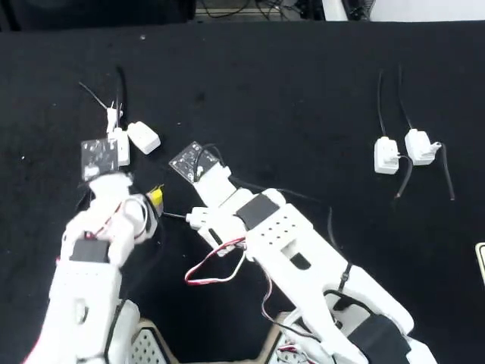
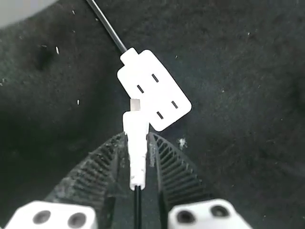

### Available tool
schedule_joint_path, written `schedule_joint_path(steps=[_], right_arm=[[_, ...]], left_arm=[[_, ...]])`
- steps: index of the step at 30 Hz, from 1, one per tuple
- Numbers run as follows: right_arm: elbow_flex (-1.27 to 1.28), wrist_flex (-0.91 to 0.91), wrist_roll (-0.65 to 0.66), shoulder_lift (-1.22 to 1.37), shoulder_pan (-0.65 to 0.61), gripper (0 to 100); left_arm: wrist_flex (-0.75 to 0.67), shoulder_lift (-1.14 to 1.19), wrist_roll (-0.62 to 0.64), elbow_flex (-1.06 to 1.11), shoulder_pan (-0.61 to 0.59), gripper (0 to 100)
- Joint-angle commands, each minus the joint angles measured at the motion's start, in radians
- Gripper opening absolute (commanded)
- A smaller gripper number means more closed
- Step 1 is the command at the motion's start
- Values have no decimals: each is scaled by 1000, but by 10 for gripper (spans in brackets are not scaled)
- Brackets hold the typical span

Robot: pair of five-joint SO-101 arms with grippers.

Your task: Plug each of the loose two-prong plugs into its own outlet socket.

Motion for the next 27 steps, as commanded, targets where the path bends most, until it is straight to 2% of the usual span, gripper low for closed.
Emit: schedule_joint_path(steps=[1, 4, 7, 13, 17, 22, 27], right_arm=[[-56, 15, -11, 5, 14, 11], [-54, 15, -11, 7, 17, 11], [-54, 12, -11, 7, 18, 11], [-47, -3, -6, 7, 20, 11], [7, -80, -3, 7, 21, 11], [4, -92, -3, 7, 68, 11], [-7, -86, -2, 7, 115, 11]], left_arm=[[-103, 310, 0, -156, -13, 202], [-160, 479, 2, -213, -4, 202], [-152, 629, 2, -294, 15, 202], [-11, 822, -2, -437, 45, 202], [98, 822, -8, -463, 50, 202], [155, 784, -57, -460, 58, 202], [198, 783, -100, -460, 150, 202]])
